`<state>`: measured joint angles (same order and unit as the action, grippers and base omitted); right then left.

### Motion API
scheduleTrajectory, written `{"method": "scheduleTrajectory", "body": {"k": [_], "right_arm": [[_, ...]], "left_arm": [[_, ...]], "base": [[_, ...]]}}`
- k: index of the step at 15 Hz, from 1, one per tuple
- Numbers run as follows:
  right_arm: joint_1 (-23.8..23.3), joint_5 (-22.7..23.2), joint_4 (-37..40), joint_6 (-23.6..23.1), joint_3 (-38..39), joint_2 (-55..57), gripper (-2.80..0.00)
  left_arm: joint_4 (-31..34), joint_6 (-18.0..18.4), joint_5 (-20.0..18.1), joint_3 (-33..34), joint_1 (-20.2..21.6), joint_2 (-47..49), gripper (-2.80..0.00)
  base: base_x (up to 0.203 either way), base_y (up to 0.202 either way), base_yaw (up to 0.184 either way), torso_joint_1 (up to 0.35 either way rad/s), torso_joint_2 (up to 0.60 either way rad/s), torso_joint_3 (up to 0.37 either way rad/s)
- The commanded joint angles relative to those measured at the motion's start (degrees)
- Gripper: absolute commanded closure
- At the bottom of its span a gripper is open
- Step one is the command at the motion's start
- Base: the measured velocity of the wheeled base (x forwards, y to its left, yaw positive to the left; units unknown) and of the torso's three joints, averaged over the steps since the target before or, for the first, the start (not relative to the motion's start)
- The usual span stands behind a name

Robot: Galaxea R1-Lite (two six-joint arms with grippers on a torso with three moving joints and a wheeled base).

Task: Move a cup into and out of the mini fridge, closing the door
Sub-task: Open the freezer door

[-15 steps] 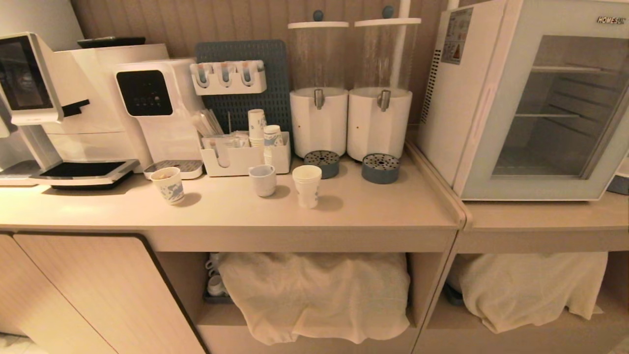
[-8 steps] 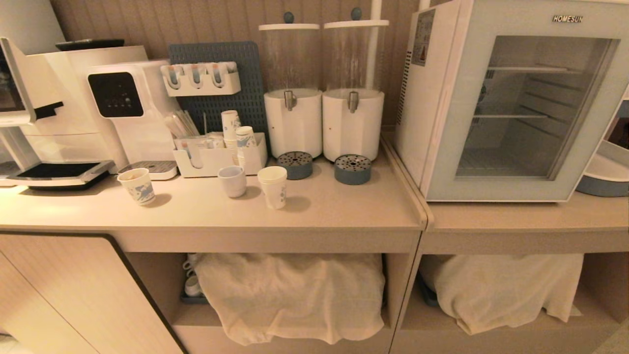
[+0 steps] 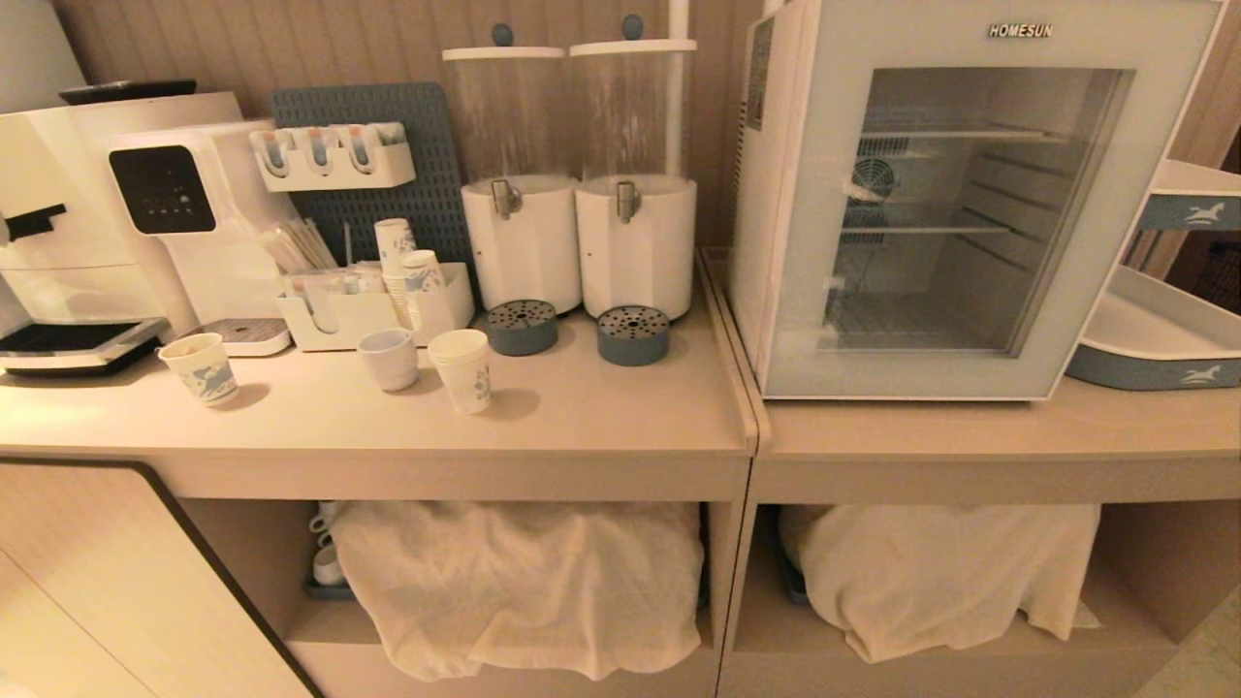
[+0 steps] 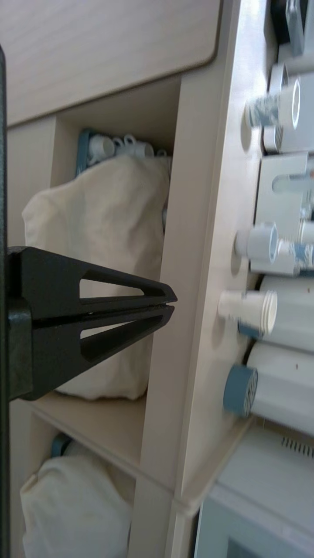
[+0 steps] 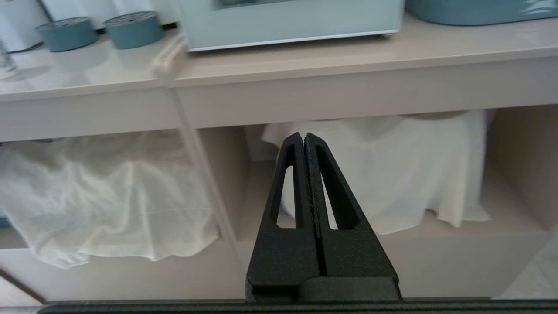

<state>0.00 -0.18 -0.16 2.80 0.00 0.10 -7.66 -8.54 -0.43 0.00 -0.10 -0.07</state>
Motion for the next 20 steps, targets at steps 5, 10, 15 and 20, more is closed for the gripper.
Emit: {"method": "scheduleTrajectory", "body": {"k": [5,10,15,20], "right_arm": [[0.0,0.0,0.0,0.0,0.0,0.1,0.0],[0.0,0.0,0.0,0.0,0.0,0.1,0.0],[0.0,0.0,0.0,0.0,0.0,0.1,0.0],[0.0,0.0,0.0,0.0,0.0,0.1,0.0]], "left_arm": [[-0.1,0.1,0.0,2.3,0.0,-0.2,0.0],[-0.1,0.1,0.0,2.3,0.0,-0.2,0.0],[-0.1,0.1,0.0,2.3,0.0,-0.2,0.0],[-0.1,-0.2,0.0,2.3,0.0,-0.2,0.0]], "base": [[0.0,-0.193,-0.002,0.004,0.0,0.003],[0.0,-0.191,-0.001,0.003,0.0,0.003],[0.0,-0.191,0.001,0.004,0.0,0.003],[0.0,-0.105,-0.002,0.001,0.0,0.002]]}}
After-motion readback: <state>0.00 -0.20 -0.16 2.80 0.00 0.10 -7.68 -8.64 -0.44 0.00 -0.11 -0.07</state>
